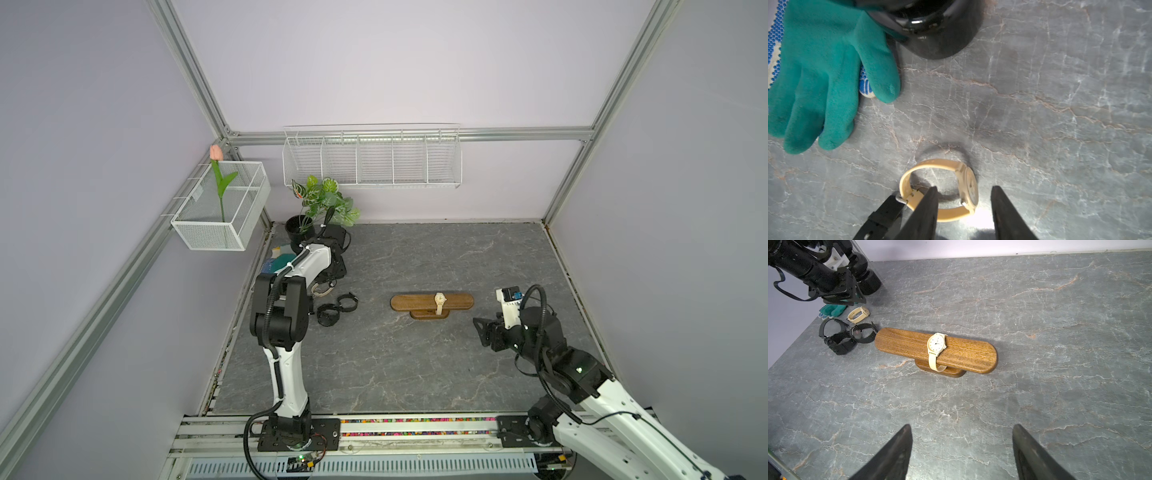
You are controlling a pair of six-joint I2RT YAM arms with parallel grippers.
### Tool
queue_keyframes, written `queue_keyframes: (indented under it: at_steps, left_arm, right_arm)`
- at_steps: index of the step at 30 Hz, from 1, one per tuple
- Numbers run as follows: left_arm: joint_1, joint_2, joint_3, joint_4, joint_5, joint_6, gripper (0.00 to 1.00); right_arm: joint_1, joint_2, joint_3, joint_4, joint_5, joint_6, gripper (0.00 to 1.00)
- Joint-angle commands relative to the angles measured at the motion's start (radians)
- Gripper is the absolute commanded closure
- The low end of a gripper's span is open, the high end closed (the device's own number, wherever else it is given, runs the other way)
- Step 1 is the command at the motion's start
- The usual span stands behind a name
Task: Place watch on stand
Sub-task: Pick up the watch at the center of the board.
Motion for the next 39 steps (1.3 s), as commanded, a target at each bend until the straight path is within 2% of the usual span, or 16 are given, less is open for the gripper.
queue_keyframes:
  at_steps: [1,14,28,34,39]
  left_arm:
    - [0.006,0.027,-0.006,-0.001,0.02,-0.018,0.59]
    - [0.012,0.073,0.0,0.004,0.044,-0.013,0.66]
    - [0.014,0.075,-0.016,0.03,0.073,-0.005,0.93]
    - [0.002,-0.011,-0.099,0.098,0.124,0.011,0.98]
    - [-0.045,-0.201,-0.245,0.234,0.204,0.06,0.98]
  right_arm:
    - [-0.005,0.017,0.018,0.012,0.012,-0.004,0.23]
    - [-0.004,0.029,0.032,0.01,0.004,0.004,0.23]
    - [-0.003,0.03,0.033,0.004,-0.003,0.017,0.23]
    - [-0.005,0.048,0.035,0.019,-0.016,0.023,0.23]
    - [-0.003,0.064,0.034,0.038,-0.031,0.022,0.23]
